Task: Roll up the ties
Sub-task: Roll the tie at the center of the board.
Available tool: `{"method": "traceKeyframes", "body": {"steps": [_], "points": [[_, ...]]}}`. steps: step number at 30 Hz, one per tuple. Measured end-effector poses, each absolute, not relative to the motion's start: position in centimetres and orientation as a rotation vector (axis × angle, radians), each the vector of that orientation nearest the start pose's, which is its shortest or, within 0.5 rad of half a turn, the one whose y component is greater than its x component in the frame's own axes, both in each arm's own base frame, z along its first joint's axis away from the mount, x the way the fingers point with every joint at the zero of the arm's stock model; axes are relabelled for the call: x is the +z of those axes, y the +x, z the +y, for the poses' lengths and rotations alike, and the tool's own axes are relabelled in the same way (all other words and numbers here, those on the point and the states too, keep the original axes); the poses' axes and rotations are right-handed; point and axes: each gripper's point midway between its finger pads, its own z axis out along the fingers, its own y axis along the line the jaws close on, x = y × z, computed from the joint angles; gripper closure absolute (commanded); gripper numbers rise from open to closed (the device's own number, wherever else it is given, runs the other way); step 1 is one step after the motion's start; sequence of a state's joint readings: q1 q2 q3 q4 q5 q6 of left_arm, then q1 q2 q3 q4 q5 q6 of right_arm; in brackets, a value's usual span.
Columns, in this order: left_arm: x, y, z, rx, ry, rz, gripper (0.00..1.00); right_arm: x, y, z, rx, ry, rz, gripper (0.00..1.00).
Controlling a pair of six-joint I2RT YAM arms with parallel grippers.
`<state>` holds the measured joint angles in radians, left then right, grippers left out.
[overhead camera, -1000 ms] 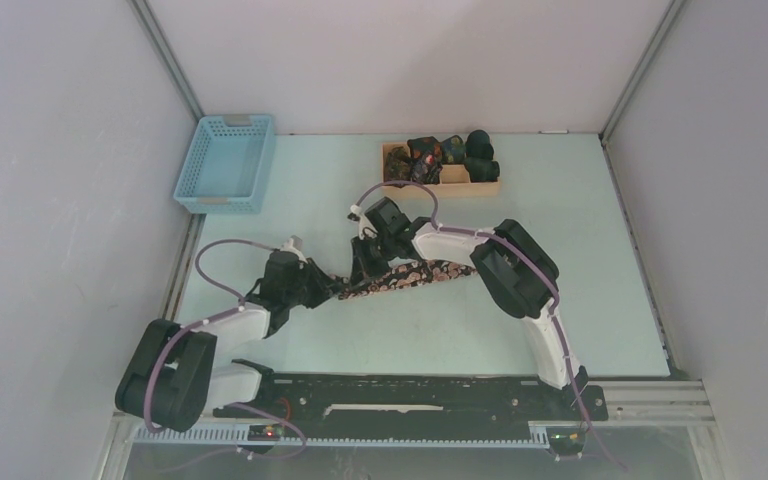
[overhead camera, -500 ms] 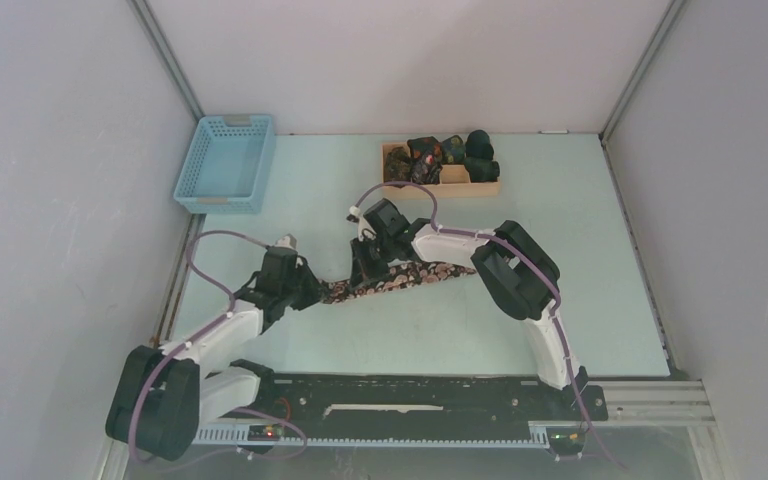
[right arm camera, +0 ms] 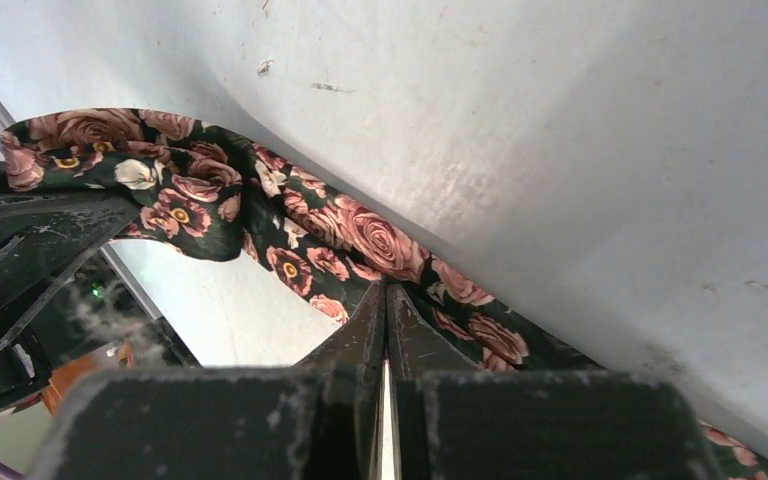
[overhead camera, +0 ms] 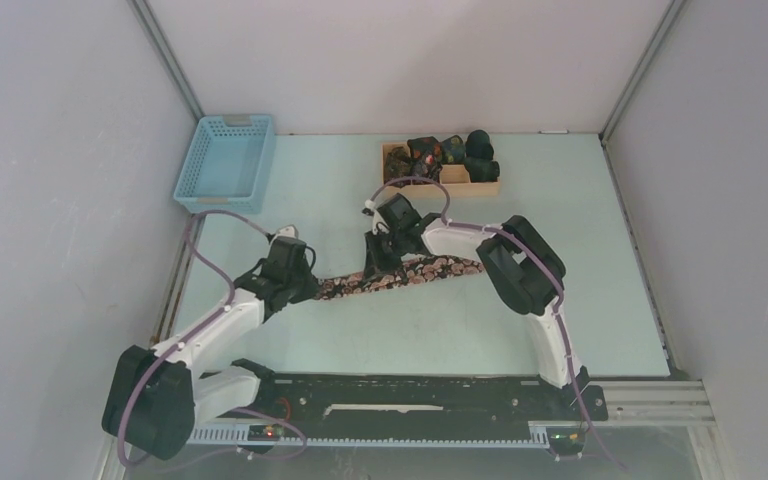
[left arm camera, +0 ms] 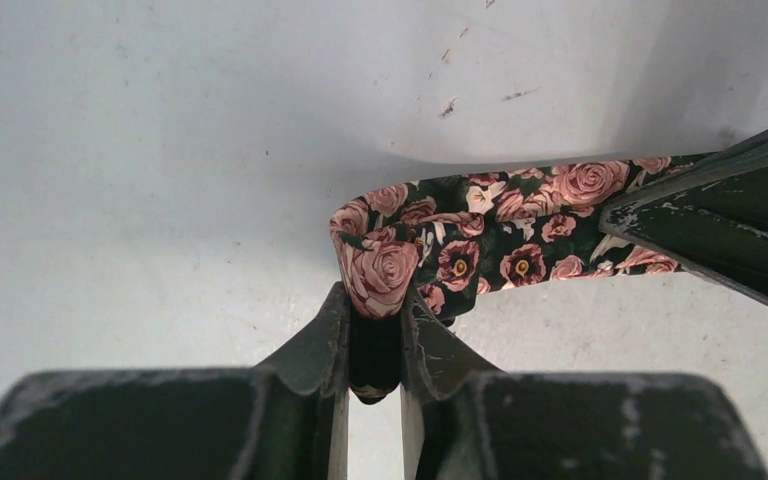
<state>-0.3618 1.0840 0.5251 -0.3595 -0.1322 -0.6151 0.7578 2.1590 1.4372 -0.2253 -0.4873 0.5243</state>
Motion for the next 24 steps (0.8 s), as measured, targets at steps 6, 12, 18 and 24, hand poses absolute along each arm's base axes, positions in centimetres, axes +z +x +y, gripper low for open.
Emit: {"method": "traceKeyframes", "body": {"steps": [6,12,18,24], "points": [[5.6,25.0,-9.4,-0.160,-0.313,2.476,1.00,1.8,28.9,40.2,1.073,-0.519,2.674,0.98],[6.5,25.4,-9.2,-0.053,-0.254,2.488,1.00,2.5,28.3,38.2,1.025,-0.485,2.674,0.97],[6.8,25.9,-9.0,0.073,-0.195,2.518,1.00,4.4,29.5,35.8,0.974,-0.411,2.614,0.94],[6.5,26.1,-8.9,0.223,-0.122,2.543,1.00,5.0,30.9,33.9,0.935,-0.342,2.575,0.87]]}}
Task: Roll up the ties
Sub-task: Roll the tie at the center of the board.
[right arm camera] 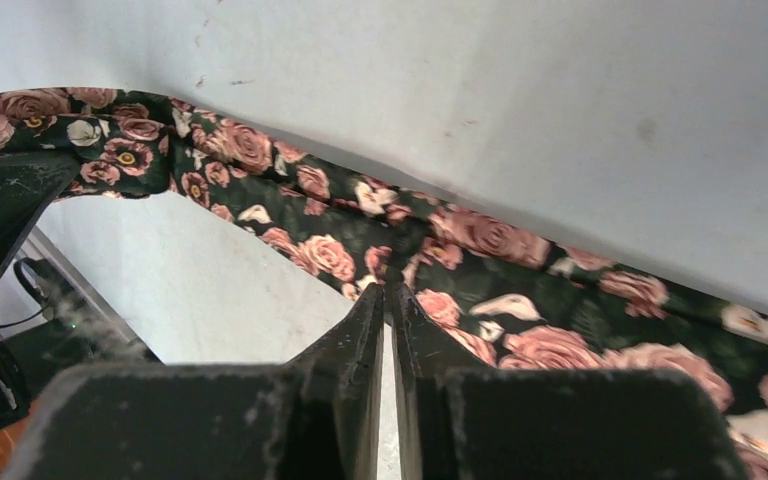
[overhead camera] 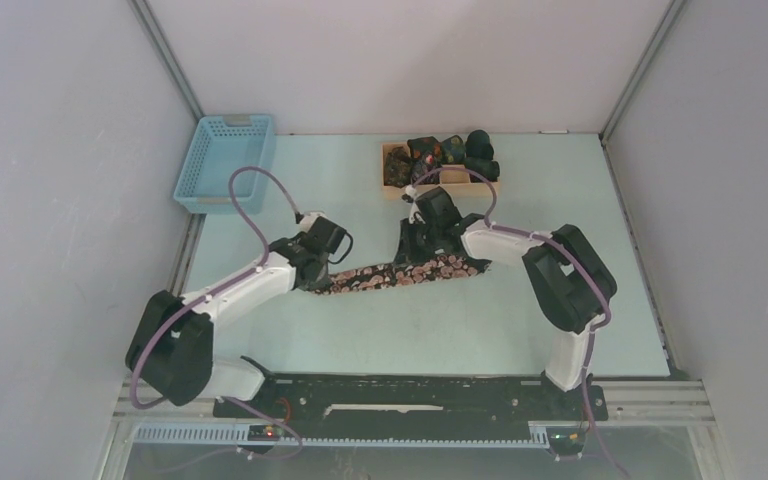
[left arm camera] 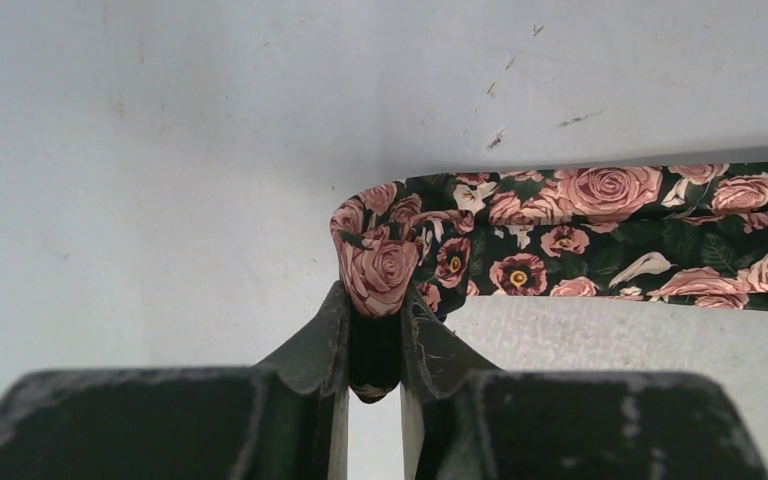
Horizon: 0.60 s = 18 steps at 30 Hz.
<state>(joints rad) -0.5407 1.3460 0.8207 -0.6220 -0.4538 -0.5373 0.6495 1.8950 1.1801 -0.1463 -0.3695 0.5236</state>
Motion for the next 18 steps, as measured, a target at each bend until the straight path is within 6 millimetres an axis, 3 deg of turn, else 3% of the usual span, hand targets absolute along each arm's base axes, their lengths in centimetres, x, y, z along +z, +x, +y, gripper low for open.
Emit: {"method": "traceKeyframes", "body": {"steps": [7,11,18], "points": [[6.7,26.5,-9.4,0.367,-0.037,2.537,1.00,5.6,31.7,31.8,0.868,-0.252,2.557,0.65],[6.2,26.6,-10.6,0.455,0.055,2.536,1.00,7.0,32.3,31.0,0.850,-0.207,2.517,0.50],[5.6,26.6,-12.3,0.517,0.124,2.533,1.00,8.0,32.7,29.0,0.783,-0.125,2.474,0.45]]}}
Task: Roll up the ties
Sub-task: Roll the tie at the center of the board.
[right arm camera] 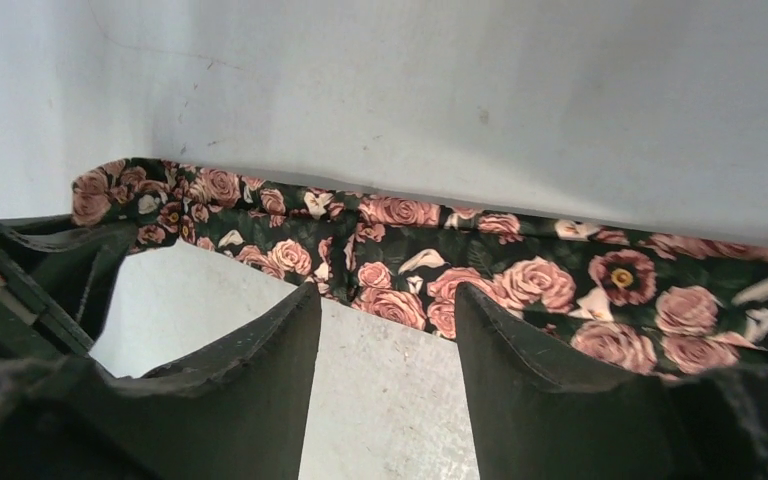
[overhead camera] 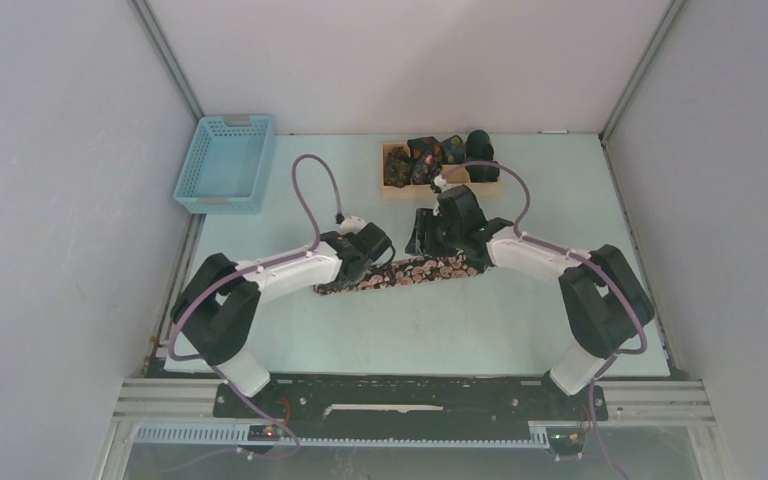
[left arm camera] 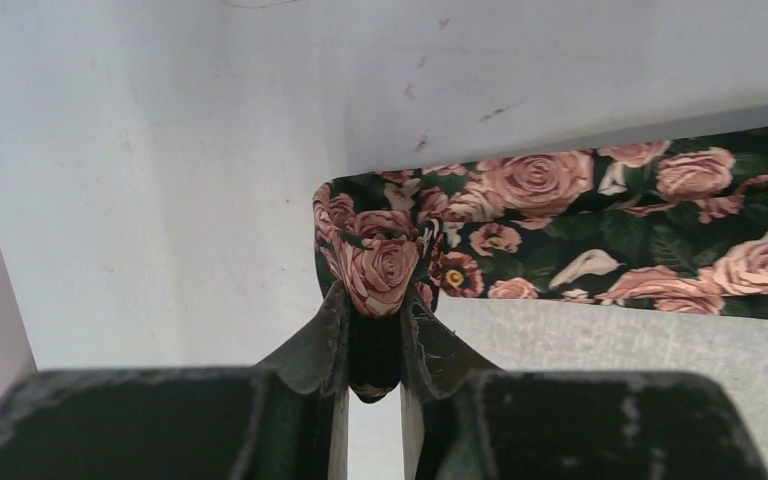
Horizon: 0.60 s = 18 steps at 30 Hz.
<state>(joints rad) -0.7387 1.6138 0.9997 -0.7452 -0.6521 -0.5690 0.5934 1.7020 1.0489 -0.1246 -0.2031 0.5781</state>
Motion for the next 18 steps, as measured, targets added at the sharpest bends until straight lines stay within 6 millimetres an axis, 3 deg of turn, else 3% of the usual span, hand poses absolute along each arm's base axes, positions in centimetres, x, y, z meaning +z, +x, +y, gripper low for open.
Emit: {"method": "traceKeyframes", "body": {"steps": [10,14,18], "points": [[4.4,26.7,-15.0,0.534,0.202,2.535,0.99,10.3,33.7,26.3,0.677,0.003,2.377,0.45],[3.6,26.6,-15.5,0.532,0.206,2.546,0.89,10.2,33.9,25.9,0.666,0.024,2.374,0.45],[3.0,26.7,-15.9,0.520,0.208,2.555,0.69,10.1,33.8,25.9,0.669,0.026,2.375,0.46]]}}
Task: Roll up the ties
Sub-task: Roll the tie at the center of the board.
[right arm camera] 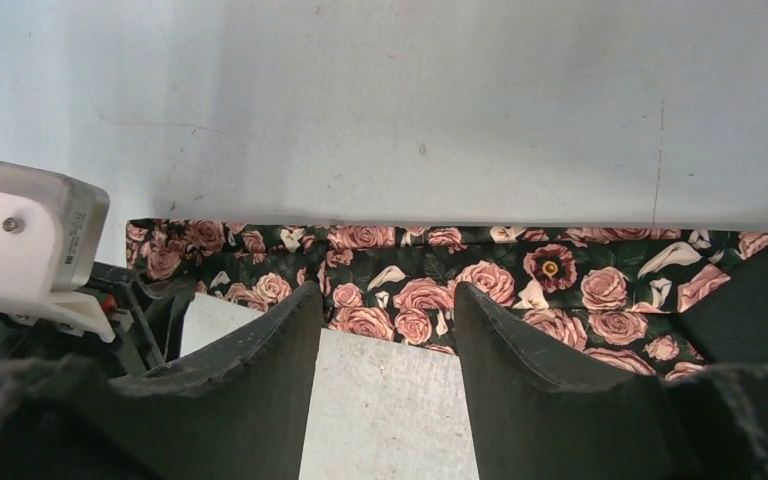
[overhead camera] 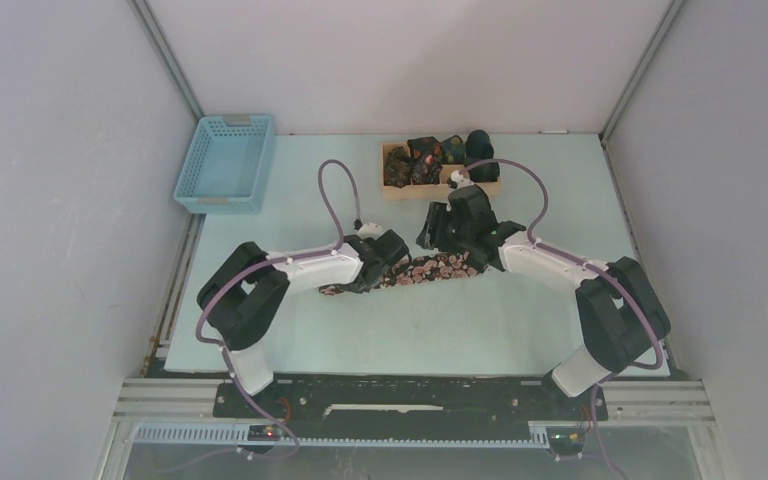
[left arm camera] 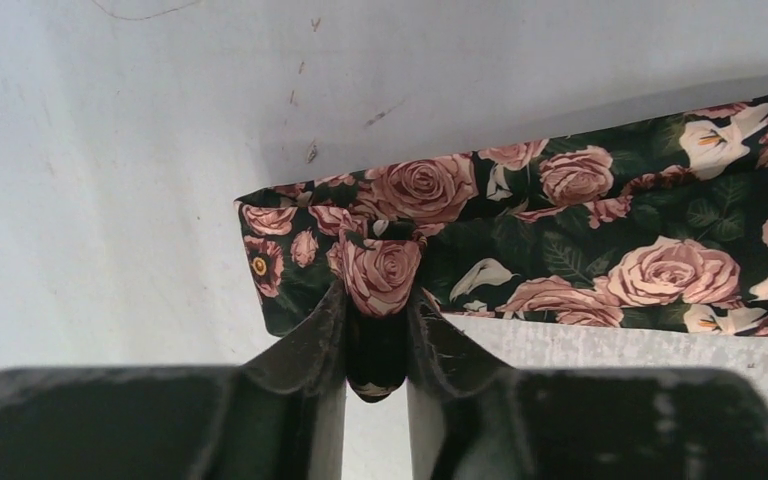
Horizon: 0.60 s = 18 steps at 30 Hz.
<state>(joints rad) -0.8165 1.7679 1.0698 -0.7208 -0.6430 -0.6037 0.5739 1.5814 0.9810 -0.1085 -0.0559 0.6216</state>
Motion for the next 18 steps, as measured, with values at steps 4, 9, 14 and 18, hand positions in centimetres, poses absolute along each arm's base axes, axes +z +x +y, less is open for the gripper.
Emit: {"method": "traceKeyframes", "body": {"steps": [4,9,14,18], "points": [[2.7,26.9,-16.4,0.487,0.200,2.559,0.56,10.4,33.9,26.2,0.689,0.018,2.364,0.47],[2.5,27.2,-17.3,0.428,0.178,2.561,0.48,10.8,33.9,26.8,0.728,0.000,2.353,0.49],[2.7,27.0,-17.6,0.369,0.143,2.568,0.38,11.2,33.4,27.9,0.772,-0.040,2.339,0.49],[3.9,26.3,-17.5,0.267,0.110,2.559,0.28,11.8,32.8,29.4,0.826,-0.086,2.315,0.49]]}}
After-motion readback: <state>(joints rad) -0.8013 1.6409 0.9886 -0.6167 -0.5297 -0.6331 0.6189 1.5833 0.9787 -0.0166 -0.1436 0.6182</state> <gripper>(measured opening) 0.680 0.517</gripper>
